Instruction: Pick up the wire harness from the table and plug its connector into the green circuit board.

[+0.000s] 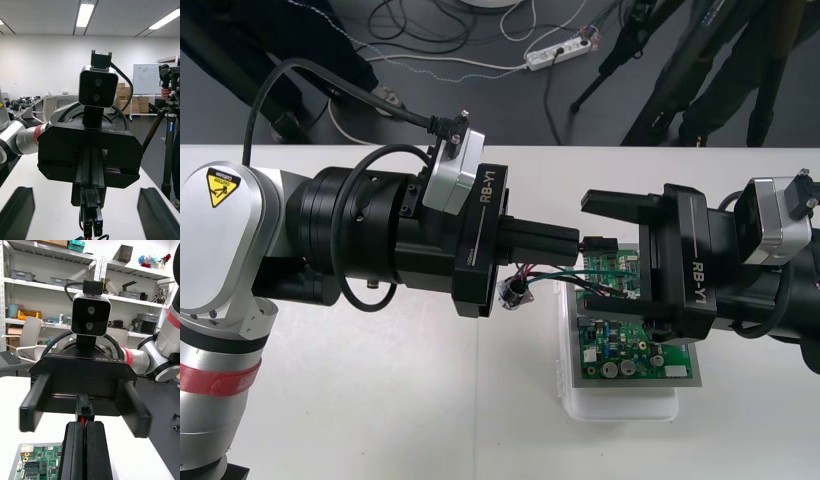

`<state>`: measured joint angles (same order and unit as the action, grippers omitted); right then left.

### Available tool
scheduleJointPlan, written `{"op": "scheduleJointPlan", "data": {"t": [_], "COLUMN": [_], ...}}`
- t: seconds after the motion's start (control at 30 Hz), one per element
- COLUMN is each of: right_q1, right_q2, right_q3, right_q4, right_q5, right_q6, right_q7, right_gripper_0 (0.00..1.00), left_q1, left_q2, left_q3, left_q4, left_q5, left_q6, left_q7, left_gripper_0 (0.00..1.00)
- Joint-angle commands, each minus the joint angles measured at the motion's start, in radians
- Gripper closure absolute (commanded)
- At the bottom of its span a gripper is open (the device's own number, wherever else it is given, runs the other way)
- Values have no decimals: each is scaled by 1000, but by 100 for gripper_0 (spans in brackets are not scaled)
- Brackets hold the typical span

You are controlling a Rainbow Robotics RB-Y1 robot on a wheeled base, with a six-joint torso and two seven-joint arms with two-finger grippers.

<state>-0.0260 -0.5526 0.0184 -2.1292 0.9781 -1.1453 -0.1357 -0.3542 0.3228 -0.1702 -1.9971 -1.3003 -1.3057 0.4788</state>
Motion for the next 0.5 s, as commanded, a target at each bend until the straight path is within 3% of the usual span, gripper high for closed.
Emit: {"op": "scheduleJointPlan", "data": {"t": [0.03,0.5], "right_q1": [14,14], "right_q2": [5,-15], "right_q3": [11,11], "right_q4": [-28,-28], "right_q5": [-16,-16], "right_q6": [-13,-14], "right_q7": [2,2], "right_gripper_0": [0,0], "left_q1": [-2,47], "left_q2": [1,35], "left_q3": [-20,9], "left_q4": [-9,-9], "left_q5": [21,50], "left_q6": [45,16], "left_q7": [-37,-85], "left_gripper_0": [100,100]}}
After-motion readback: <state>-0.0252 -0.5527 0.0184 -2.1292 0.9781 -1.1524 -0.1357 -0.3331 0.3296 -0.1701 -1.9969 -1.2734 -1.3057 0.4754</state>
